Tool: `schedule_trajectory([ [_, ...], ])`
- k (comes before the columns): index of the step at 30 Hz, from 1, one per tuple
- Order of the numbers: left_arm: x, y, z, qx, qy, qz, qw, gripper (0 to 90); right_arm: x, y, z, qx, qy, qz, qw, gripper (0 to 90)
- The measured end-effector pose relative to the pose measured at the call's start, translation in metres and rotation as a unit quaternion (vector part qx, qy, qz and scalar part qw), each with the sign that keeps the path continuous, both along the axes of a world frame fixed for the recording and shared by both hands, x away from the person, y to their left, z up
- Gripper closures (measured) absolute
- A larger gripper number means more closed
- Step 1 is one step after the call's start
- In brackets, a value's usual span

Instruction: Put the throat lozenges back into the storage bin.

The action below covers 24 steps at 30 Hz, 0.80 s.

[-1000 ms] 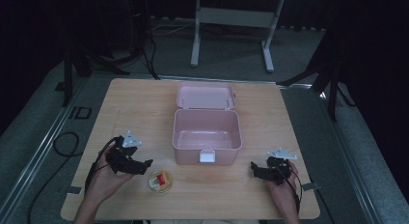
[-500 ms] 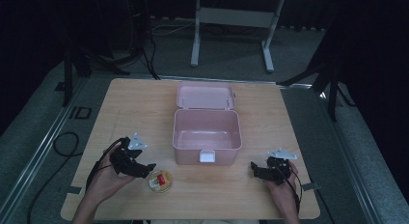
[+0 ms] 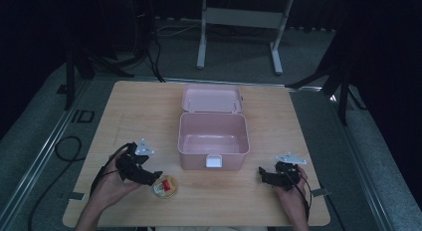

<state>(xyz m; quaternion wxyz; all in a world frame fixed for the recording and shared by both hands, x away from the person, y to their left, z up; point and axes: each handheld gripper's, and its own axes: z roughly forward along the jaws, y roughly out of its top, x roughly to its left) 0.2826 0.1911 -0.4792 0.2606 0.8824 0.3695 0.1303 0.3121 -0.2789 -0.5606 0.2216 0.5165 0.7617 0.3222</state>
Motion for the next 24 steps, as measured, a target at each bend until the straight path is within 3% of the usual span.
schedule_trajectory([
  [7,0.000,-0.008,-0.001,0.006,0.020,-0.023,0.9995,17.5,0.000,0.000,0.000,0.000,0.000,0.000,1.0000,12.7],
  [24,-0.003,-0.017,-0.010,0.013,0.045,-0.047,0.9978,16.8,0.000,0.000,0.000,0.001,0.000,0.000,1.0000,12.7],
])
